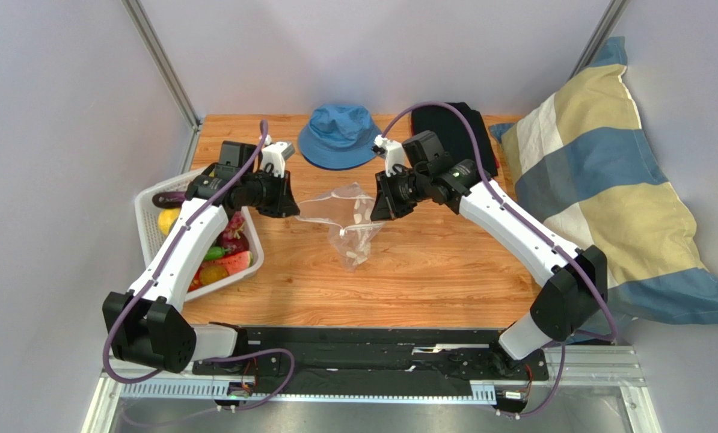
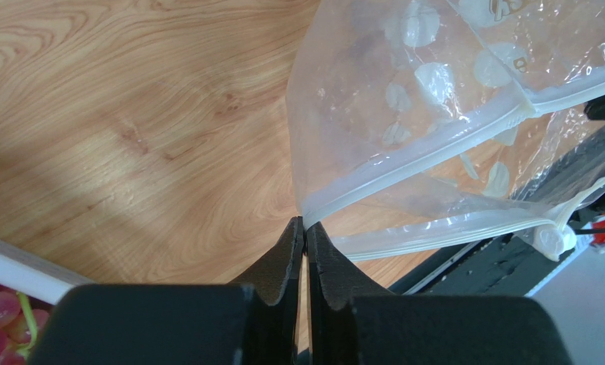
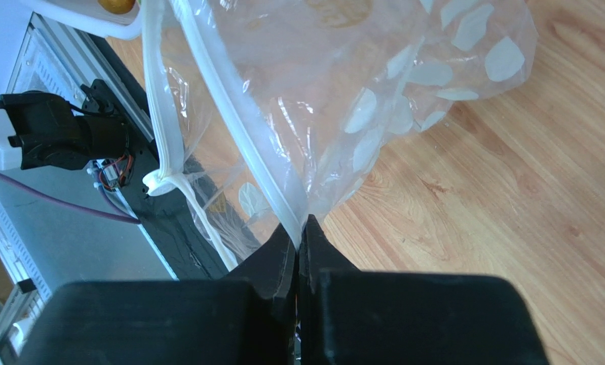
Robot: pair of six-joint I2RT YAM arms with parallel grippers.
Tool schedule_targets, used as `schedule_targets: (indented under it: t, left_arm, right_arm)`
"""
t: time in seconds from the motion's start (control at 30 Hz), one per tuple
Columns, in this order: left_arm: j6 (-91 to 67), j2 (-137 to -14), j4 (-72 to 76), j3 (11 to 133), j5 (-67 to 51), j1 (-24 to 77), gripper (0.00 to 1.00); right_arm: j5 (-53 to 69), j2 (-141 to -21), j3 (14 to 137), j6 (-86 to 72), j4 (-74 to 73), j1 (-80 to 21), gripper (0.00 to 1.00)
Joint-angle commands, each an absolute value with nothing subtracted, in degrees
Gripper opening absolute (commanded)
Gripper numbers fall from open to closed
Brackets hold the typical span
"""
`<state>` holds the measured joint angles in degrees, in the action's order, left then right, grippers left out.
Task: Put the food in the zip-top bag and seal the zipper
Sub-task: Open the zipper of the food storage bag.
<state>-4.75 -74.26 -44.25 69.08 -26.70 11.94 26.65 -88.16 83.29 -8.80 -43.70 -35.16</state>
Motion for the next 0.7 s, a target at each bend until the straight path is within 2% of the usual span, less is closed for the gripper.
schedule_targets:
  t: [0.0,0.03,0.1,0.13,0.2,0.3,0.47,0.67]
  left_arm:
    - [2.98,-72.61,-41.66,67.68,-24.43,9.68,0.18]
    - [6.12,-70.34,-41.31,67.41,-26.17,9.15,0.29]
    - [9.65,-68.21,-42.71,67.85,-28.9,6.95,0.45]
    - [13.15,-66.64,-43.76,68.37,-30.66,6.25,0.6]
    - [16.95,-66.09,-49.02,71.43,-32.51,3.61,0.71]
    - [22.05,-67.14,-55.97,75.93,-36.54,-3.93,0.78]
    - [33.47,-71.63,-63.9,79.1,-37.8,-15.62,0.79]
    - [45.25,-73.56,-63.02,74.63,-36.3,-19.6,0.82]
  right_arm:
    - [25.14,-90.0,85.25,-12.91,-40.96,-35.68,0.0]
    - [24.61,-91.13,85.43,-13.53,-40.0,-35.86,0.0]
    - [23.73,-92.02,86.04,-15.02,-39.29,-36.3,0.0]
    - [23.38,-92.63,86.39,-15.55,-39.03,-36.56,0.0]
    - [22.85,-93.95,87.62,-16.52,-38.94,-37.0,0.0]
    - [22.24,-94.31,88.33,-17.84,-38.67,-37.09,0.0]
    - [19.17,-91.76,88.68,-19.78,-39.81,-37.09,0.0]
    - [11.01,-83.68,87.1,-16.8,-44.12,-37.0,0.0]
